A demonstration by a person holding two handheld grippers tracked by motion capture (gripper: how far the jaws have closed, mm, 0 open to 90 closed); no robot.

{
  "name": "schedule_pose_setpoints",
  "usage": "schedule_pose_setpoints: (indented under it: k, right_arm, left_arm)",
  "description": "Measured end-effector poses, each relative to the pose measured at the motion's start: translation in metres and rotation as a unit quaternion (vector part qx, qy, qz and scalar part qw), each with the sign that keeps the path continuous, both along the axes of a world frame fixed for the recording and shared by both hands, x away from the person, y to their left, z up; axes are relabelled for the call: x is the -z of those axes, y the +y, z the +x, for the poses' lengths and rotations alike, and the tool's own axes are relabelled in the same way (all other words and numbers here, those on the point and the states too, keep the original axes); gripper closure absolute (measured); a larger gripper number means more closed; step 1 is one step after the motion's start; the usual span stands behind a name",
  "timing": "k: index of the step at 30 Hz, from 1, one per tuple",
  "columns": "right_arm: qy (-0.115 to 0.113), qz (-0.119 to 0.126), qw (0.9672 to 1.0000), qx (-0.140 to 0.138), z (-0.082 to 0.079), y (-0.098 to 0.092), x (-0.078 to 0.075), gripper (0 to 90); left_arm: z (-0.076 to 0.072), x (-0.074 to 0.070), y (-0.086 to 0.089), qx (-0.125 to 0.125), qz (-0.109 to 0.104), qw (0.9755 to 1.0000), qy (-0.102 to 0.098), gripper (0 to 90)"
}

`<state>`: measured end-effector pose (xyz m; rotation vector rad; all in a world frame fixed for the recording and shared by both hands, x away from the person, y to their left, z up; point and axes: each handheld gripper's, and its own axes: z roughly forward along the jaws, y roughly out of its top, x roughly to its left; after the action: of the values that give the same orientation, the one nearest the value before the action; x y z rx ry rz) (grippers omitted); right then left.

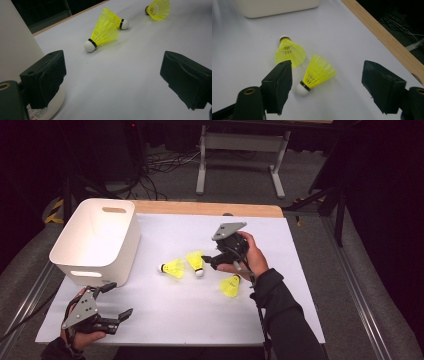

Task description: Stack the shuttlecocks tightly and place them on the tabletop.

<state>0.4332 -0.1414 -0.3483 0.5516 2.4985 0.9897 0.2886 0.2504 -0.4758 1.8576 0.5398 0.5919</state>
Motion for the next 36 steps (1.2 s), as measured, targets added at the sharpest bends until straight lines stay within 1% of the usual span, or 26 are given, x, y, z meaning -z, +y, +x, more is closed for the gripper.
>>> schedule_pose_setpoints:
  k: [4, 5, 7, 8, 11, 14, 15, 17, 19, 20, 21, 22, 23, 24, 27, 29, 30, 31, 32, 33, 35, 36]
  right_arm:
    - [0.030, -0.016, 0.9994, 0.000, 0.022, 0.021, 0.005, 27.9]
    - [0.038, -0.020, 0.9991, -0.006, 0.029, 0.026, 0.008, 29.0]
    - [0.046, -0.025, 0.9986, -0.004, 0.037, 0.034, 0.011, 29.4]
    - [0.050, -0.031, 0.9982, -0.005, 0.041, 0.038, 0.014, 30.9]
    - [0.063, -0.052, 0.9966, -0.009, 0.050, 0.050, 0.025, 33.2]
    - [0.084, -0.079, 0.9933, -0.010, 0.060, 0.057, 0.037, 35.1]
    - [0.092, -0.084, 0.9922, -0.009, 0.062, 0.059, 0.041, 35.1]
    - [0.100, -0.092, 0.9906, -0.016, 0.066, 0.063, 0.046, 35.7]
    - [0.105, -0.102, 0.9891, -0.012, 0.068, 0.066, 0.050, 36.4]
    - [0.109, -0.103, 0.9886, -0.015, 0.069, 0.068, 0.052, 36.7]
    - [0.110, -0.104, 0.9883, -0.020, 0.070, 0.070, 0.053, 38.8]
    - [0.115, -0.106, 0.9873, -0.025, 0.070, 0.071, 0.055, 40.4]
    - [0.117, -0.114, 0.9862, -0.025, 0.071, 0.072, 0.056, 41.3]
    - [0.118, -0.118, 0.9856, -0.026, 0.071, 0.073, 0.057, 43.1]
    - [0.130, -0.119, 0.9838, -0.036, 0.074, 0.074, 0.060, 49.5]
    - [0.140, -0.123, 0.9817, -0.040, 0.075, 0.075, 0.063, 56.3]
    - [0.140, -0.123, 0.9817, -0.040, 0.075, 0.075, 0.063, 56.3]
    - [0.140, -0.127, 0.9813, -0.040, 0.075, 0.076, 0.064, 61.4]
    - [0.143, -0.124, 0.9812, -0.040, 0.075, 0.077, 0.065, 67.4]
    - [0.150, -0.119, 0.9802, -0.052, 0.075, 0.076, 0.066, 76.5]
    - [0.153, -0.113, 0.9805, -0.051, 0.075, 0.076, 0.065, 81.8]
    - [0.150, -0.111, 0.9807, -0.056, 0.074, 0.075, 0.063, 84.2]
  left_arm:
    - [0.000, 0.000, 0.001, 0.003, -0.001, 1.0000, -0.001, 7.3]
    - [0.000, 0.000, 0.001, 0.005, -0.005, 1.0000, 0.000, 7.3]
    - [0.000, 0.000, 0.001, 0.006, -0.005, 1.0000, -0.002, 7.3]
    - [0.000, 0.000, 0.001, 0.007, -0.003, 1.0000, -0.002, 7.4]
    - [0.000, 0.000, 0.002, 0.008, -0.005, 1.0000, 0.001, 7.5]
    - [0.000, 0.000, 0.002, 0.010, -0.004, 0.9999, 0.000, 7.5]
    - [0.000, 0.000, 0.002, 0.011, -0.004, 0.9999, 0.000, 7.5]
    - [0.000, 0.001, 0.002, 0.010, -0.007, 0.9999, 0.000, 7.5]
    - [0.001, 0.001, 0.003, 0.009, -0.007, 0.9999, 0.001, 7.6]
    - [0.001, 0.001, 0.003, 0.011, -0.008, 0.9999, 0.002, 7.6]
    - [0.001, 0.001, 0.002, 0.012, -0.009, 0.9999, 0.005, 7.7]
    - [0.001, 0.001, 0.002, 0.012, -0.009, 0.9999, 0.005, 8.0]
    - [0.001, 0.001, 0.002, 0.012, -0.007, 0.9999, 0.004, 8.3]
    - [0.001, 0.001, 0.002, 0.013, -0.010, 0.9999, 0.006, 8.3]
    - [0.001, 0.001, 0.002, 0.012, -0.009, 0.9999, 0.005, 8.4]
    - [0.001, 0.001, 0.002, 0.013, -0.007, 0.9999, 0.006, 8.4]
    - [0.001, 0.001, 0.002, 0.013, -0.007, 0.9999, 0.006, 8.5]
    - [0.001, 0.001, 0.002, 0.014, -0.007, 0.9999, 0.006, 8.5]
    - [0.002, 0.002, 0.002, 0.014, -0.007, 0.9999, 0.006, 8.5]
    - [0.002, 0.002, 0.002, 0.014, -0.007, 0.9999, 0.006, 8.7]
    - [0.002, 0.002, 0.003, 0.014, -0.006, 0.9999, 0.006, 8.7]
    - [0.002, 0.002, 0.003, 0.014, -0.006, 0.9999, 0.006, 8.8]
